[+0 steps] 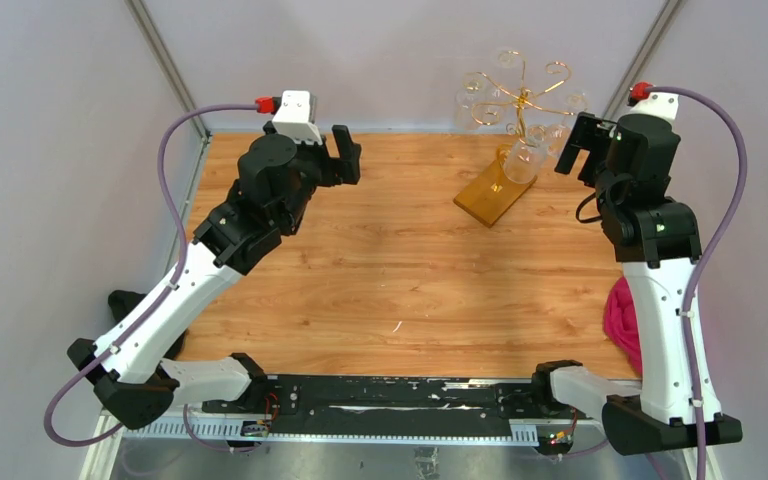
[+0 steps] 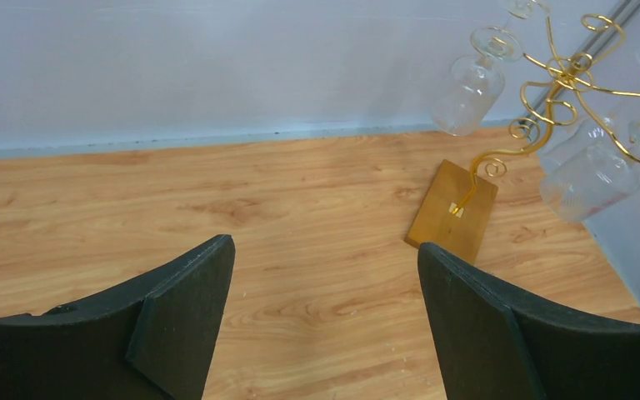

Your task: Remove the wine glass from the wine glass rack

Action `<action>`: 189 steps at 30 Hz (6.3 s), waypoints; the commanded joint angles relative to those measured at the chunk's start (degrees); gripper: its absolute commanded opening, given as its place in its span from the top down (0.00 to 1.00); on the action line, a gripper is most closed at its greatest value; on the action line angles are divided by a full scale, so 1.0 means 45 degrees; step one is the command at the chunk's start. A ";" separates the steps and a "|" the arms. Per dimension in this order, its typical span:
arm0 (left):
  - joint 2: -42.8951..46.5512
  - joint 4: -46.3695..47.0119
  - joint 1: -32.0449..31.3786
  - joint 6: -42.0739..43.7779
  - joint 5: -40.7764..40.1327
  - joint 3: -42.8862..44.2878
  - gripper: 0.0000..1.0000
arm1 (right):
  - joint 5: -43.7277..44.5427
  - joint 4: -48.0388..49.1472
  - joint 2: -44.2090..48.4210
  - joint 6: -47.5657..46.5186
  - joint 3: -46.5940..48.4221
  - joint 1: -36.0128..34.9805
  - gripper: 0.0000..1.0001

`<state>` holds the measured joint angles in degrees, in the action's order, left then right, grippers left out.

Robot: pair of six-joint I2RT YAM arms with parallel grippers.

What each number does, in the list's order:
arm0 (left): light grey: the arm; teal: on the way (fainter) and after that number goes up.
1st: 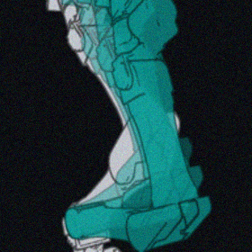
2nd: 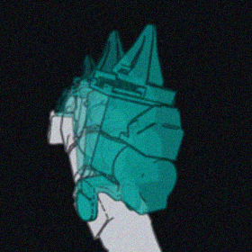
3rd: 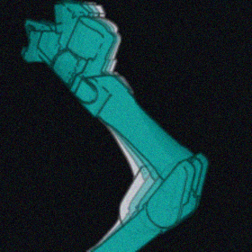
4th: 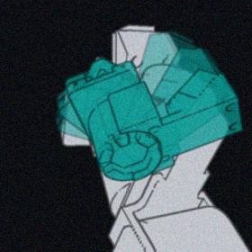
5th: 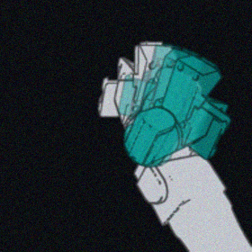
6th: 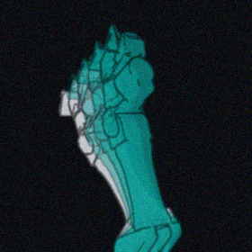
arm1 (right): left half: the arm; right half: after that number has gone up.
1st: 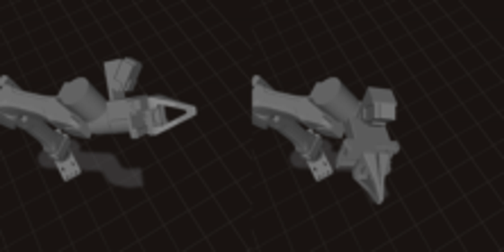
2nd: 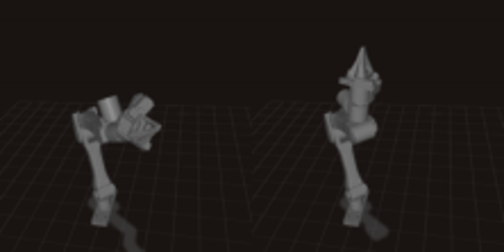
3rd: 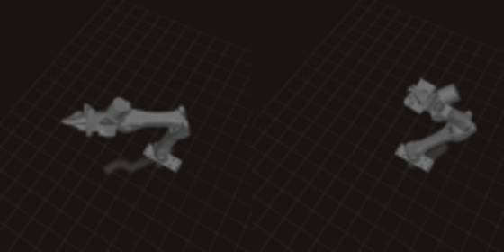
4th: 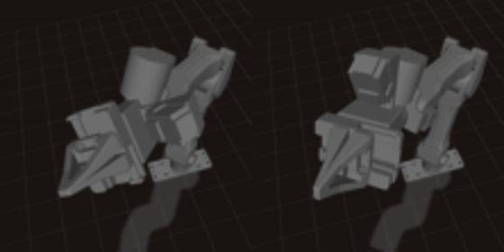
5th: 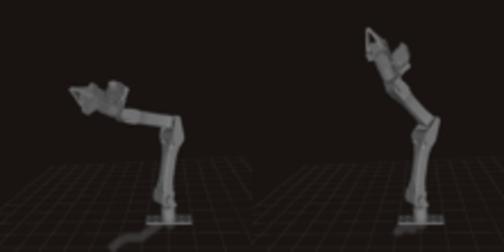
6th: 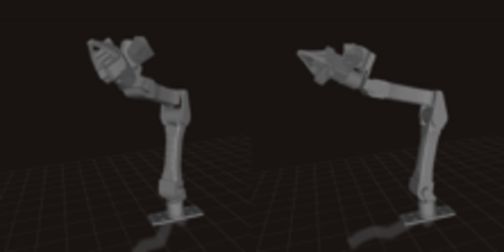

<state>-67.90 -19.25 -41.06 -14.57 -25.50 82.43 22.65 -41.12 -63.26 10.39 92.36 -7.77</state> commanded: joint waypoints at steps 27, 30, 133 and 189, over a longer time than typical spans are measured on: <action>-0.0731 0.3470 0.3475 -0.3655 0.8072 -0.1478 0.12 | -0.5341 0.3137 0.1884 0.2082 -0.3071 0.0831 0.15; -0.0879 0.4082 0.3533 -0.3855 0.8384 -0.1571 0.12 | -0.5452 0.3126 0.1892 0.2228 -0.3005 0.1151 0.21; -0.1062 0.5908 0.3890 -0.4429 0.9333 -0.3666 0.15 | -1.7025 1.4593 -0.4184 1.3022 -0.5619 0.5977 0.93; -0.1165 0.5912 0.3890 -0.4614 0.9435 -0.3699 0.16 | -1.7892 1.4510 -0.3487 1.4441 -0.5372 0.6259 1.00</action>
<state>-73.01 6.35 -24.01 -35.35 16.10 65.21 -54.48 23.16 -79.88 74.59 65.93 20.32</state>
